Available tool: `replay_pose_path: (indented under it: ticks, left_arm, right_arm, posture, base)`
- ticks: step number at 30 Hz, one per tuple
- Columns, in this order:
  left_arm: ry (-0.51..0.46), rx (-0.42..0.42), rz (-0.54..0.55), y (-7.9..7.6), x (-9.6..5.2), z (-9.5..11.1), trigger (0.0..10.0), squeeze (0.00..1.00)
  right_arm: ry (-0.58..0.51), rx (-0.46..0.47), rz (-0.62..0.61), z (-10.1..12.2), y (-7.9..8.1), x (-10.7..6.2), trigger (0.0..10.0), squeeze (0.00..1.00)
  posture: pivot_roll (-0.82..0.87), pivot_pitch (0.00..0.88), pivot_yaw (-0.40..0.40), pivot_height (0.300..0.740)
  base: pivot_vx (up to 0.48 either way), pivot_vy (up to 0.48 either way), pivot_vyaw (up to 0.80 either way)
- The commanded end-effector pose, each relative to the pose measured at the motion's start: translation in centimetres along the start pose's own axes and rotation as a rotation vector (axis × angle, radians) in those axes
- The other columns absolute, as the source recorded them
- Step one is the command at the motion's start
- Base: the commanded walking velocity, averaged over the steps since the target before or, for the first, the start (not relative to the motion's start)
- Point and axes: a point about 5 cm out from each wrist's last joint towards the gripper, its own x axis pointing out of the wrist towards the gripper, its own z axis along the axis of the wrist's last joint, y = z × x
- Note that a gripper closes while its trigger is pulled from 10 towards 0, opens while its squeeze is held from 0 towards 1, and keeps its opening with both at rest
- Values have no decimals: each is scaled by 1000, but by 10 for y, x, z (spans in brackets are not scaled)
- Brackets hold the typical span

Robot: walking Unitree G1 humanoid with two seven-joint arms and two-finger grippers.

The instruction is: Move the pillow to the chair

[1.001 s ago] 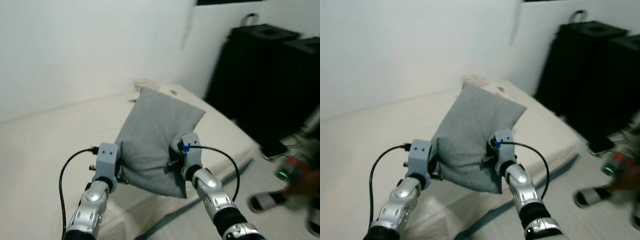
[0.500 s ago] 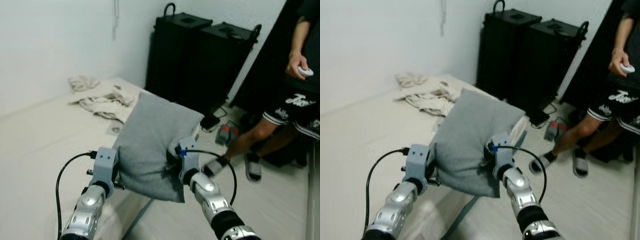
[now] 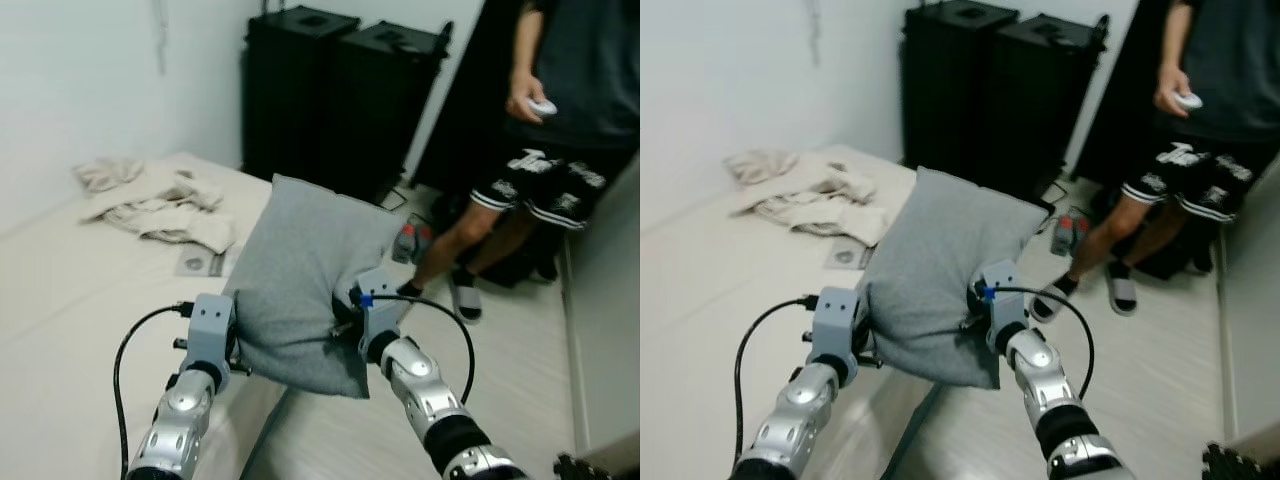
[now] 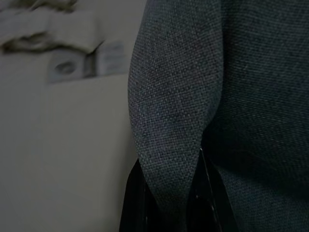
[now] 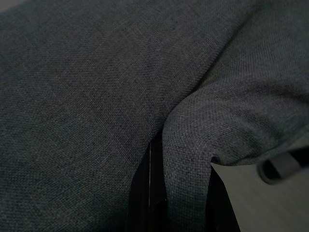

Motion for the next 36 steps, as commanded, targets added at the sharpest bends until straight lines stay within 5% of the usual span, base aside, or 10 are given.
replay_pose_path:
  ticks: [1, 36]
  left_arm:
    - [-62, 11, 90, 15, 3, 13, 10000, 0]
    - [-61, 34, 81, 12, 3, 11, 10000, 0]
  right_arm:
    - [25, -20, -26, -5, -10, -6, 10000, 0]
    - [45, 4, -87, -11, -15, -11, 10000, 0]
  posture:
    - [-22, 31, -79, 740]
    - [-34, 82, -62, 740]
  base:
    - [0, 0, -800]
    - [0, 0, -800]
